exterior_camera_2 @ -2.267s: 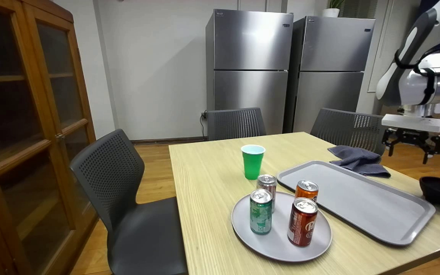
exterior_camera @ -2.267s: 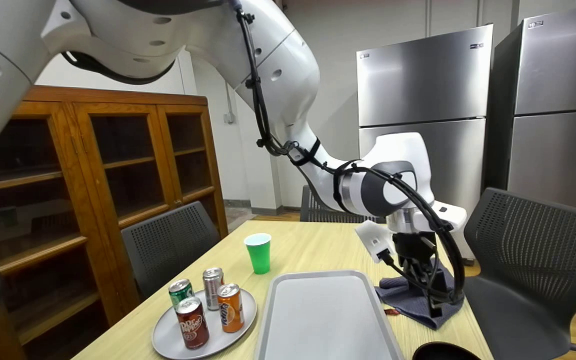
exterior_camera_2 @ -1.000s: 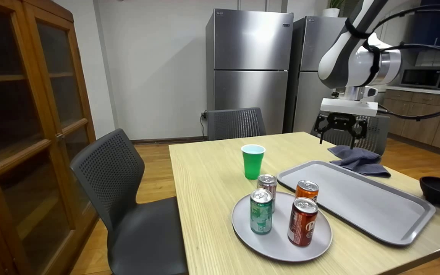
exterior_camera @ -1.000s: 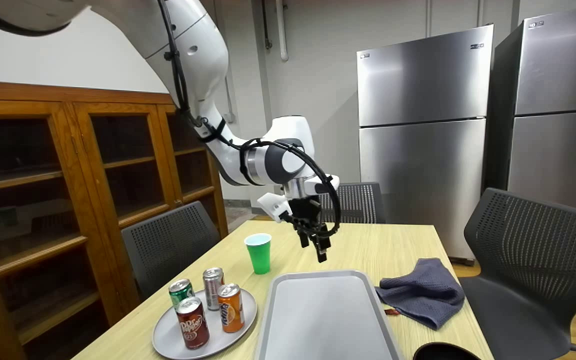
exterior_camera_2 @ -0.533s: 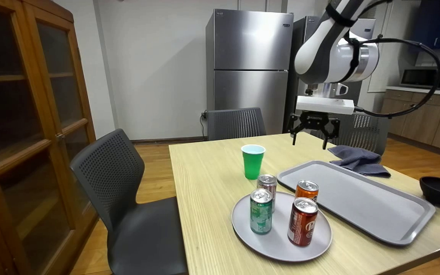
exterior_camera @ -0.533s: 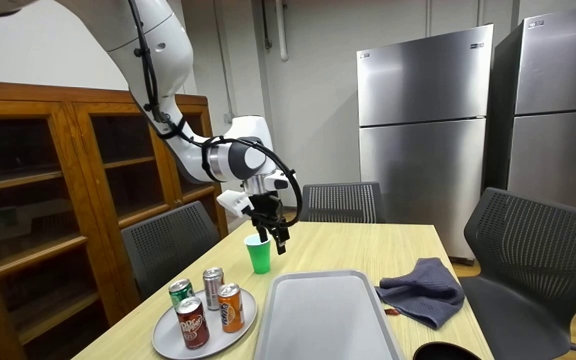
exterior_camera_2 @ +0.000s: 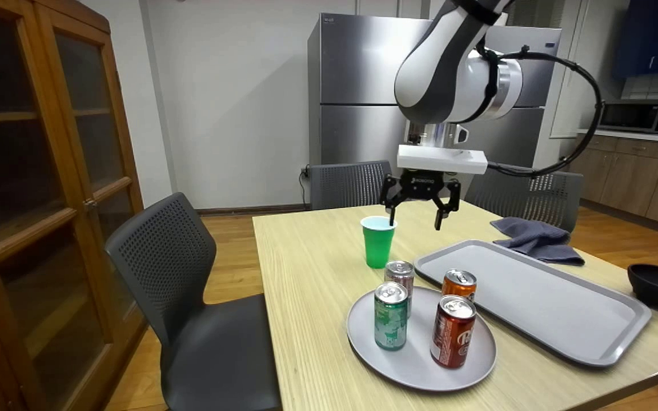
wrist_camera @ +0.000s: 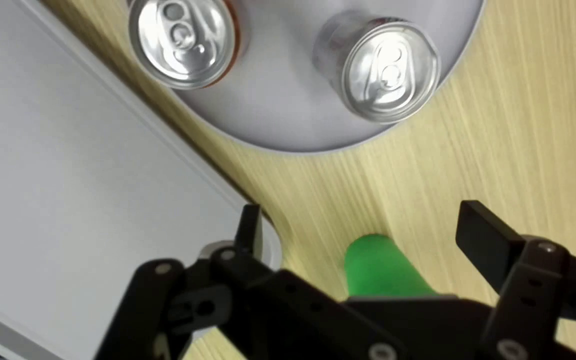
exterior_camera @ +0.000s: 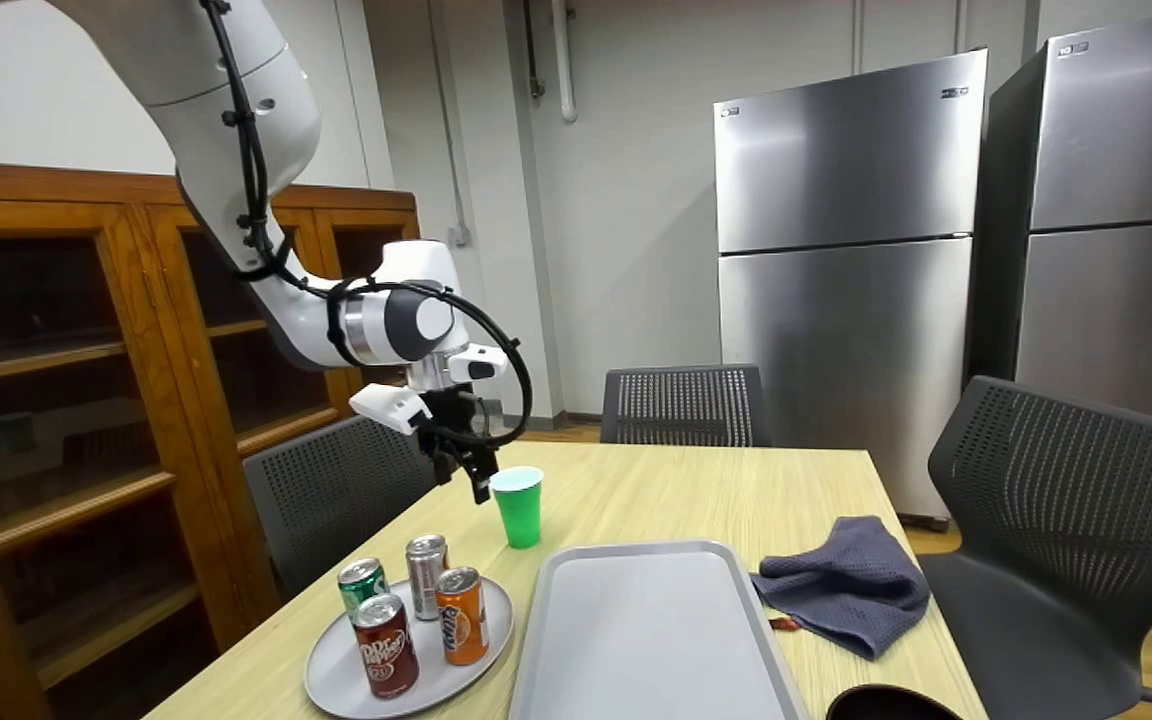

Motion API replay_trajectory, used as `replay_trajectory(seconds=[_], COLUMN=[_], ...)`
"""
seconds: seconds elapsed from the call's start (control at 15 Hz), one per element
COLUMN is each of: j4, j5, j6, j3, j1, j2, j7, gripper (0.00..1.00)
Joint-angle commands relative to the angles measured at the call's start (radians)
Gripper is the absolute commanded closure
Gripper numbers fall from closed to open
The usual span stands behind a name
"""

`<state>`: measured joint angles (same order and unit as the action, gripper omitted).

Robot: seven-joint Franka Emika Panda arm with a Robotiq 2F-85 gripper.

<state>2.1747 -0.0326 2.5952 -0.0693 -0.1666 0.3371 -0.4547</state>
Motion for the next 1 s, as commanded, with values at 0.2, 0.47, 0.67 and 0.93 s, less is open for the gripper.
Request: replay_trajectory(seconds=[0.2, 0.47, 0.67, 0.93], j4=[0.005, 0.015, 0.027, 0.046], j5=[-0.002, 0.010, 0.046, 0.160], j6=[-0.056, -0.068, -0.066, -0.025], j3=[0.102, 0.130, 0.118, 0.077], j1=[-0.014, -0.016, -0.025, -0.043], j2=[-0.021, -0.015, -0.010, -0.003], j7=[0.102, 0.159, 0.164, 0.121], gripper=[0.00, 0.00, 0.00, 0.00])
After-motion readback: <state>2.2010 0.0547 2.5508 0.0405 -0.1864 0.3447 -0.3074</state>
